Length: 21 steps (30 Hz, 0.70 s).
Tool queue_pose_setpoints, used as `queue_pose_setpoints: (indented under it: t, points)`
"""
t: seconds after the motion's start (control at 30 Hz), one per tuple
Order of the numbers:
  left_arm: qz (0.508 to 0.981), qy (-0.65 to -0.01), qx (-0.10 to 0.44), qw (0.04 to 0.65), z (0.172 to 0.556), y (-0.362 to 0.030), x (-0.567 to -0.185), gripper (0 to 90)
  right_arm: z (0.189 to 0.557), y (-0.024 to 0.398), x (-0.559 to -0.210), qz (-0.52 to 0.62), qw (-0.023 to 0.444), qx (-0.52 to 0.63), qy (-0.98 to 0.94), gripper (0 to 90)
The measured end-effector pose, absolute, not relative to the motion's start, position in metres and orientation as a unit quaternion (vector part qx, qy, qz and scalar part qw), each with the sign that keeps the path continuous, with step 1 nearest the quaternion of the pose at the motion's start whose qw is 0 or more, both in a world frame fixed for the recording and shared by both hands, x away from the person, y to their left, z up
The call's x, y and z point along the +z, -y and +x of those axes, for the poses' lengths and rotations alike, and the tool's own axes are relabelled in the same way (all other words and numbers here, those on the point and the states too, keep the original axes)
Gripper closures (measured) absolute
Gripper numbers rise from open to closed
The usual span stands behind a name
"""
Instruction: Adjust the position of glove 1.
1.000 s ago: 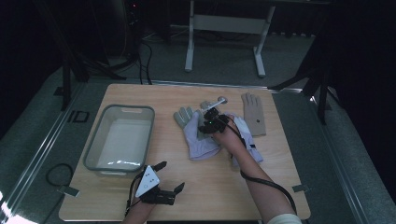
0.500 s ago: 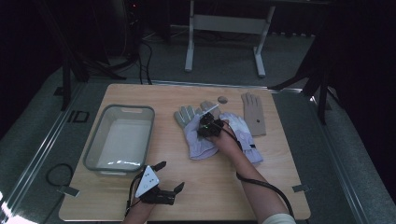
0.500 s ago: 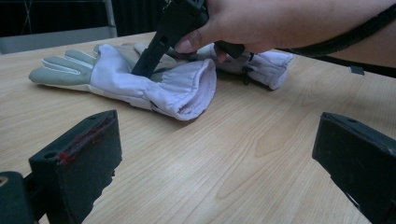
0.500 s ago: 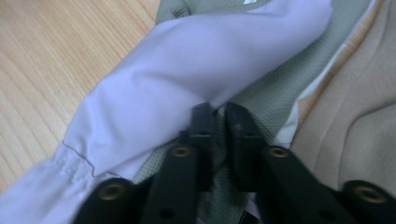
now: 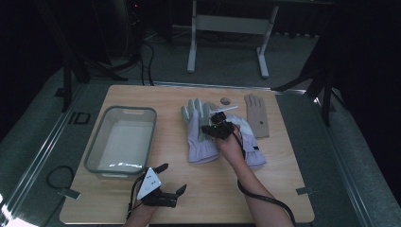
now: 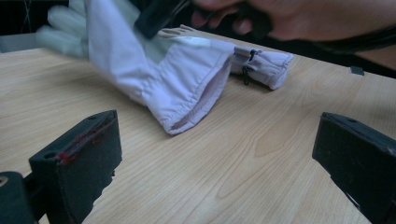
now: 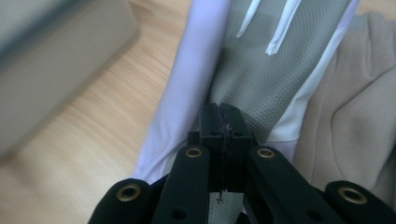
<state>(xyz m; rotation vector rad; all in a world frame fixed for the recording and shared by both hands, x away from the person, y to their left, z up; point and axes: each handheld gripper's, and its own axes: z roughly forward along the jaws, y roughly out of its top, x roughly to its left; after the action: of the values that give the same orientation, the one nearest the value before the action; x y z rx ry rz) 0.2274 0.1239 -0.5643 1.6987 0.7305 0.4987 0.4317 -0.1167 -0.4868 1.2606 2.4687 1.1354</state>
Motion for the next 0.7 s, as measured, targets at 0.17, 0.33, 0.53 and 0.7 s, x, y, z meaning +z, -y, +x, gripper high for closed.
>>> queue_pose_setpoints:
  t: [0.17, 0.33, 0.53, 0.7]
  points:
    - [0.726, -0.312, 0.209, 0.576, 0.227, -0.124, -0.564, 1.4, 0.407, 0.134, -0.463, 0.429, 0.07, 0.418, -0.798, 89.5]
    - [0.724, -0.313, 0.21, 0.578, 0.228, -0.124, -0.564, 1.4, 0.377, 0.152, -0.458, 0.44, 0.064, 0.436, -0.783, 89.5]
    - [0.724, -0.314, 0.209, 0.577, 0.228, -0.124, -0.564, 1.4, 0.343, 0.167, -0.473, 0.449, 0.045, 0.45, -0.771, 89.4]
    - [0.726, -0.312, 0.208, 0.577, 0.229, -0.123, -0.564, 1.4, 0.327, 0.168, -0.492, 0.459, 0.034, 0.445, -0.769, 89.4]
